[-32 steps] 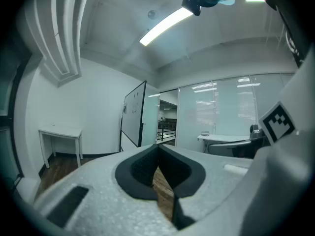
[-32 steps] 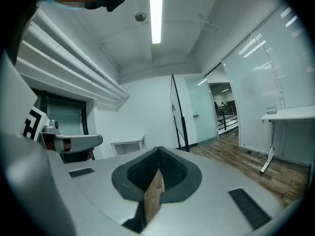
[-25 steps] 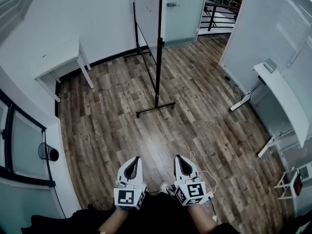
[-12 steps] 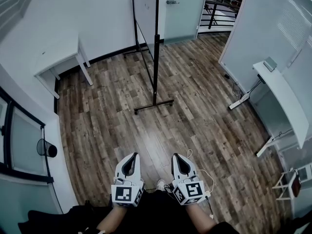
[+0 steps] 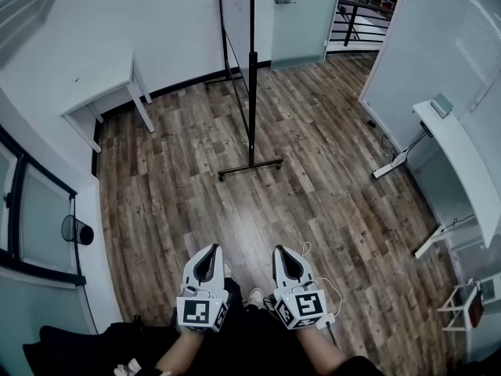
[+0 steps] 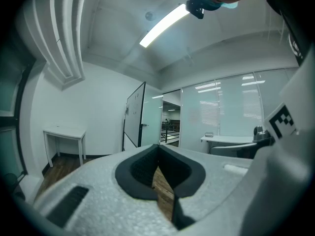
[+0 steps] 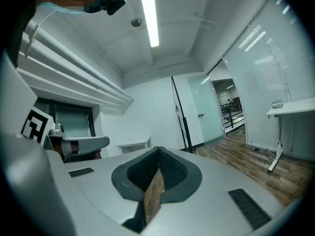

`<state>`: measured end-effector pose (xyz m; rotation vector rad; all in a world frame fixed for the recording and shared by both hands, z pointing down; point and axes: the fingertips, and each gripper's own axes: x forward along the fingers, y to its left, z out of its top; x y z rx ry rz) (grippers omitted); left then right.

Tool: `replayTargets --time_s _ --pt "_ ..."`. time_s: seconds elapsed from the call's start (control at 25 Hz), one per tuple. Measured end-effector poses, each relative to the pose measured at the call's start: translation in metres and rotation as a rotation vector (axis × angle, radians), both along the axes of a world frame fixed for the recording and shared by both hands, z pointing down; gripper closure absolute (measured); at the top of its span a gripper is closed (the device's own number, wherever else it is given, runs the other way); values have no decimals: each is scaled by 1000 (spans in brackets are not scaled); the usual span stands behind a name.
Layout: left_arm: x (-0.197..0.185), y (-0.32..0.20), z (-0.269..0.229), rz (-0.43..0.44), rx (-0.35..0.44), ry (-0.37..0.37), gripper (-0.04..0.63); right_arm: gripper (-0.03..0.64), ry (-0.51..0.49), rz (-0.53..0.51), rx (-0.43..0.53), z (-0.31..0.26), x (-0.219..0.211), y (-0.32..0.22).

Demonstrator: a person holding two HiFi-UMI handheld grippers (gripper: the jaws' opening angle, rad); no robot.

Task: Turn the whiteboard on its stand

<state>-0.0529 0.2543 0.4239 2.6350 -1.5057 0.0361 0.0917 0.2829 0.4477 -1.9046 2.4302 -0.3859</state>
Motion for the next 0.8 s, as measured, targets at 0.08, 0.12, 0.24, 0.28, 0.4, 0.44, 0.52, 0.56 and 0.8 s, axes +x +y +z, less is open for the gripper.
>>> replayTargets --time_s 0.08,0.12,0.24,0.28,0.4,0.44,0.52,0.56,0.8 --pt "4 -2 2 0 4 -3 583 604 0 -1 2 2 4 -2" --pt "4 -5 3 -1 5 -3 583 604 0 0 4 3 5 -5" --pt "4 -17 8 -1 0 1 583 604 1 8 2 7 6 -18" --pt "5 -22 9 3 0 1 583 604 1 11 0 9 7 -23" --pt "5 -39 13 10 -2 0 583 604 5 12 -5 12 7 -40" --pt "4 -45 14 10 -4 0 583 604 6 12 -5 12 6 -46" --pt "2 -61 15 8 -9 3 583 604 8 12 -4 11 4 -60" --pt "1 -69 16 7 -11 5 583 604 8 11 -6 12 3 -68" --pt "-4 -121 25 7 -26 5 583 604 14 3 -16 21 -3 -122"
